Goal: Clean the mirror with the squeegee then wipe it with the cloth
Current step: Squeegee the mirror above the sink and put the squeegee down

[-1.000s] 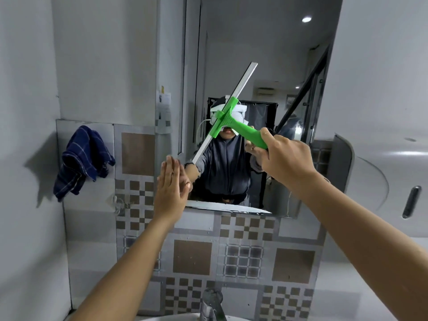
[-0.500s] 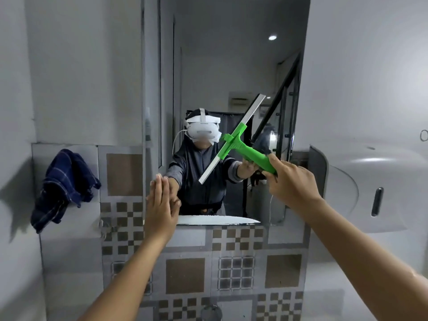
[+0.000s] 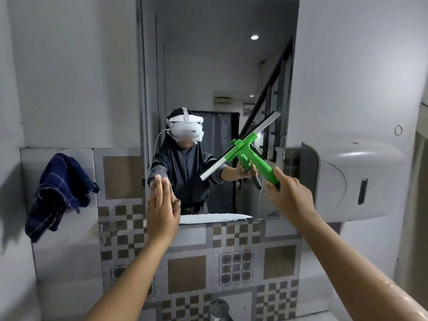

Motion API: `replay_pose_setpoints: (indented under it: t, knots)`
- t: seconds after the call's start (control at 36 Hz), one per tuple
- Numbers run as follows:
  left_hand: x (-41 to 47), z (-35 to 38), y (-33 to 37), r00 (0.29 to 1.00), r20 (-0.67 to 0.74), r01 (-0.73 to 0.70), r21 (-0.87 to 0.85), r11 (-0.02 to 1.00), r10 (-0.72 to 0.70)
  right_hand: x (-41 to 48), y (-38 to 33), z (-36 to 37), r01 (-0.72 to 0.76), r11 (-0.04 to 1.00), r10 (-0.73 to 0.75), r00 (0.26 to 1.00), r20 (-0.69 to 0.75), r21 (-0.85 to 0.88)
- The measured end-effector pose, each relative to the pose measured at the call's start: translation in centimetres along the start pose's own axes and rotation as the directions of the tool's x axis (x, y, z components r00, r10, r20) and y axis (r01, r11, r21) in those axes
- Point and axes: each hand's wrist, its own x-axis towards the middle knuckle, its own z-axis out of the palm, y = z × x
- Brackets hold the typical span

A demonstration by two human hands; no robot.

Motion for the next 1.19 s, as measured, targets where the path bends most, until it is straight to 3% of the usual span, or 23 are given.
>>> replay_pose_setpoints:
  t: [0.42,0.97,1.19]
  knots:
    - [-0.1,-0.2,-0.1,0.999,-0.013,-0.031,-0.015,0.999,0.031,-2.9,-1.4,2.7,-0.2,0.968,0.199,0.98,0.025,0.15]
    - [0.0,-0.9,-0.6,0.997,0.073,-0.011,0.024,1.0,0.009,-5.6,-3.2,5.3,-0.458,0.822,0.447,0.887,0.115,0.338]
    - [1.2,-1.8,-1.8,0.993,0.054,-0.106,0.02,0.994,0.105,-7.2,-4.6,6.4,-0.496,0.771,0.494,0.862,0.118,0.399]
